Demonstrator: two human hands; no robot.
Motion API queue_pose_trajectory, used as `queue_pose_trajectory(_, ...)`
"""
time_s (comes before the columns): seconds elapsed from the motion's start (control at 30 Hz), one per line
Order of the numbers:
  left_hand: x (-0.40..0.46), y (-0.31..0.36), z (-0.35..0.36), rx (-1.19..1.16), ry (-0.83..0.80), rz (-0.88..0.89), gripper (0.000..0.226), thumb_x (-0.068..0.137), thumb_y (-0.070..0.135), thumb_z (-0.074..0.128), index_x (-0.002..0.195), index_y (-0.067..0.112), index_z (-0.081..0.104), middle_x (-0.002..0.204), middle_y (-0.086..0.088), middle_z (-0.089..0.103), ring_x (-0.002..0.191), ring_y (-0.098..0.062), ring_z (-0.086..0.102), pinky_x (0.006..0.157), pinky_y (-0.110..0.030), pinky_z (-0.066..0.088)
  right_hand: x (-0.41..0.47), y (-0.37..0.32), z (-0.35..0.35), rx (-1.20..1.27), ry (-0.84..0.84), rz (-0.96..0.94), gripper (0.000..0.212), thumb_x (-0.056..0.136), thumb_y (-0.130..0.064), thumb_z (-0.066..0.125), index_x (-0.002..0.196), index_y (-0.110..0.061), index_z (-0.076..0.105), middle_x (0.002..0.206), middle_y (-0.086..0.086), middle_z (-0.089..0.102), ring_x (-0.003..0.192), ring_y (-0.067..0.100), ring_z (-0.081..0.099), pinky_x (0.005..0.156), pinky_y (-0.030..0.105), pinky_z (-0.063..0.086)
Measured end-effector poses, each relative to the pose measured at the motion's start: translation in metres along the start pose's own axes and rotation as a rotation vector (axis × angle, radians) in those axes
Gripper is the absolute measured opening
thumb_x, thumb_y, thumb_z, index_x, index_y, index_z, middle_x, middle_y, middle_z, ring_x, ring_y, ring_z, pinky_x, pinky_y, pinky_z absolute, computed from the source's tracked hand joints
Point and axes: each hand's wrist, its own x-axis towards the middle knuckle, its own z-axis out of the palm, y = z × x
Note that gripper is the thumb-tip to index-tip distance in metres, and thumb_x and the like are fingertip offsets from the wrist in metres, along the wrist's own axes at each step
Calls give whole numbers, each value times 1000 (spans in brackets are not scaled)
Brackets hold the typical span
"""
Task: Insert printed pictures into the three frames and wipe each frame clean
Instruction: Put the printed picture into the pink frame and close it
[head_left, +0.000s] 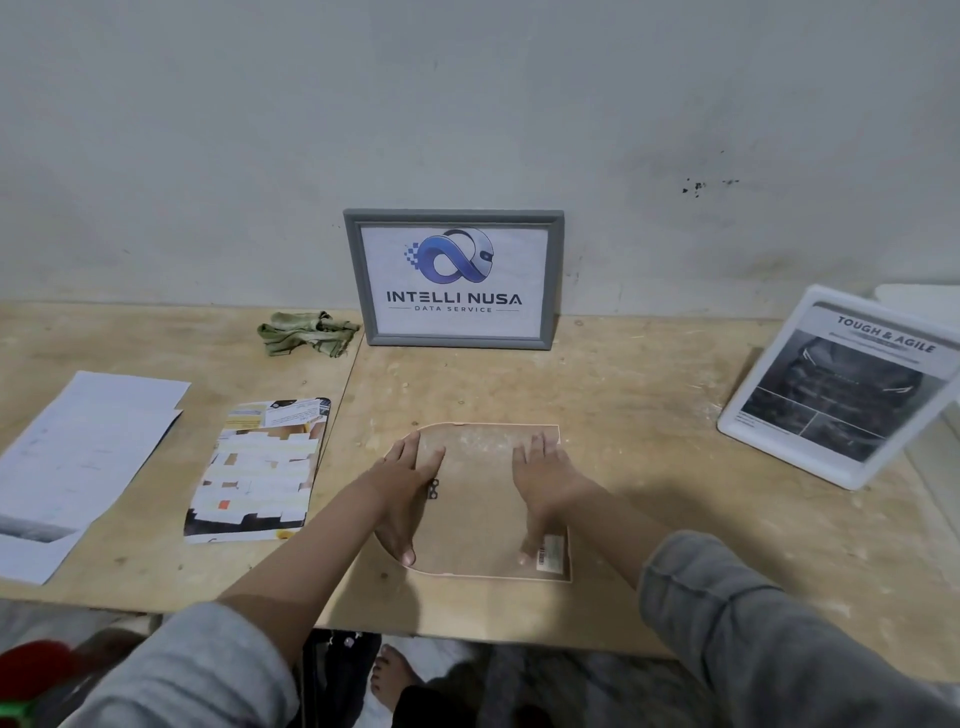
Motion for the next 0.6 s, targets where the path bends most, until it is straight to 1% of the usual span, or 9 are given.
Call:
queue_pose_trajectory(0.07, 2, -1, -3, -61, -27, 26, 152, 47, 45, 89, 146, 29, -25, 150, -19, -35, 142, -35, -24, 117, -45, 13, 1, 0, -3, 52, 8, -3, 149, 51, -55, 85, 146, 0, -16, 147, 39, -11, 138, 51, -10, 114, 51, -2)
queue_pose_trajectory(0.13, 2, -2, -2, -102, -44, 43, 148, 49, 41, 90, 146, 34, -23, 148, -18, -38, 140, -37, -27, 116, -48, 14, 4, -3, -3, 48, 23, 7, 149, 51, -54, 86, 146, -6, -18, 146, 41, -10, 138, 52, -11, 114, 52, -3)
queue_pose_trajectory(0.27, 1, -4, 5, -180, -40, 58, 138, 56, 33, 87, 146, 39, -17, 146, -19, -41, 137, -39, -32, 116, -49, 8, 4, -9, -3, 107, 0, 18, 150, 52, -46, 88, 145, -7, -22, 144, 42, -16, 134, 55, -19, 114, 56, -3)
queue_pose_trajectory(0.33, -1, -6, 11, -258, -20, 63, 130, 60, 28, 85, 148, 40, -9, 148, -19, -38, 137, -39, -32, 116, -48, 5, 3, -8, -2, 202, -23, 17, 148, 54, -36, 90, 144, -9, -24, 144, 37, -25, 132, 51, -27, 115, 54, 2)
queue_pose_trajectory(0.4, -5, -6, 21, -337, 10, 60, 120, 65, 24, 82, 150, 37, -2, 151, -19, -33, 138, -37, -31, 116, -45, 7, 2, -6, 3, 337, -35, 13, 146, 56, -27, 90, 145, -12, -24, 145, 30, -32, 133, 44, -32, 116, 52, 12)
queue_pose_trajectory(0.47, -13, -4, 29, -404, 51, 43, 110, 71, 22, 78, 151, 32, 3, 153, -20, -27, 140, -35, -27, 117, -41, 12, -2, -7, 9, 407, -22, 13, 141, 59, -23, 89, 146, -11, -21, 146, 27, -33, 136, 40, -30, 116, 48, 17)
queue_pose_trajectory(0.53, -23, 2, 37, -444, 99, 15, 97, 78, 20, 71, 152, 27, 8, 155, -20, -21, 143, -34, -20, 117, -39, 14, -7, -9, 15, 457, 12, 9, 133, 63, -23, 87, 148, -7, -14, 147, 27, -30, 139, 38, -23, 116, 41, 17)
queue_pose_trajectory(0.57, -29, 6, 40, -470, 132, -2, 89, 81, 18, 67, 152, 24, 14, 157, -20, -15, 145, -33, -14, 116, -38, 16, -9, -9, 19, 492, 36, 13, 127, 65, -22, 86, 148, -4, -9, 148, 27, -28, 141, 36, -20, 117, 37, 17)
queue_pose_trajectory(0.6, -33, 11, 43, -517, 177, -19, 78, 84, 16, 61, 151, 22, 22, 159, -17, -6, 147, -33, -4, 116, -38, 19, -11, -10, 25, 529, 71, 15, 119, 67, -21, 84, 149, -2, -1, 150, 27, -23, 142, 35, -16, 116, 34, 16)
